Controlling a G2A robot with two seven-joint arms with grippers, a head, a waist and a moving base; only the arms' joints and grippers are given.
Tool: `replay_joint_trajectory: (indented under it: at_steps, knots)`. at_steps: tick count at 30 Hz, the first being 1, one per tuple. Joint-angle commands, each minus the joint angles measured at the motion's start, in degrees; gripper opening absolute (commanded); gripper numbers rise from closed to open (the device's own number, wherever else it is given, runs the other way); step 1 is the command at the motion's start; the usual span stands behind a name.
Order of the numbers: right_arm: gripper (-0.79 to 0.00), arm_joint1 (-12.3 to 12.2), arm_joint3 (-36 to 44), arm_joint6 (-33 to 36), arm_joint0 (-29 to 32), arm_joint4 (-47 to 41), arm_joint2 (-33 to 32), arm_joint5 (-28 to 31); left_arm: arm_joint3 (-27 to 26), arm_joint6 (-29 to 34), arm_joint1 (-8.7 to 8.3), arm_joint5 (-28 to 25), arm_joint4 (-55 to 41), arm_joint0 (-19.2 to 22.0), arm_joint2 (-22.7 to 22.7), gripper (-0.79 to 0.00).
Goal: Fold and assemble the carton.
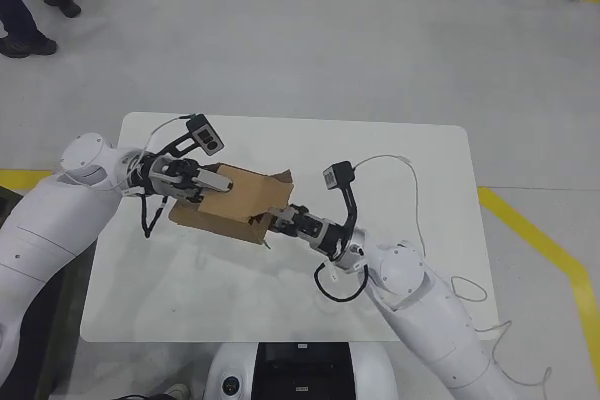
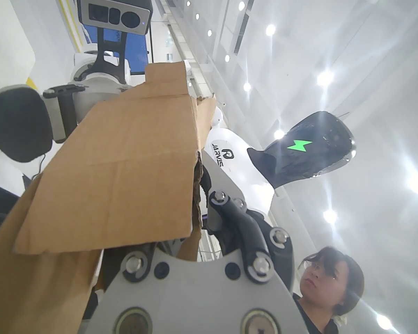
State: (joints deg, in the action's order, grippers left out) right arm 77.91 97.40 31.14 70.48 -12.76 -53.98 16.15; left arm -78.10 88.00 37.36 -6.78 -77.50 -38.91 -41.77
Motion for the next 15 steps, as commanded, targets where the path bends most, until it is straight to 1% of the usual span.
replay_joint_trajectory:
  at_steps: [1, 8, 15]
  knots:
    - [0.0, -0.12, 0.31, -0.14, 0.45, -0.67, -0.85, 0.72, 0.09, 0.0, -0.13, 0.36, -1.07, -0.42, -0.17, -0.785]
    - [0.0, -0.47, 1.02, 0.29, 1.71, -2.55, -2.83, 1.75, -0.52, 0.0, -0.55, 0.52, -3.49, -2.02, -1.22, -0.785]
    - [0.0, -0.68, 1.69, 2.71, 2.61, -1.61, -2.01, 0.88, -2.74, 0.0, -1.04, -0.31, -5.24, -4.03, -3.35, -0.785]
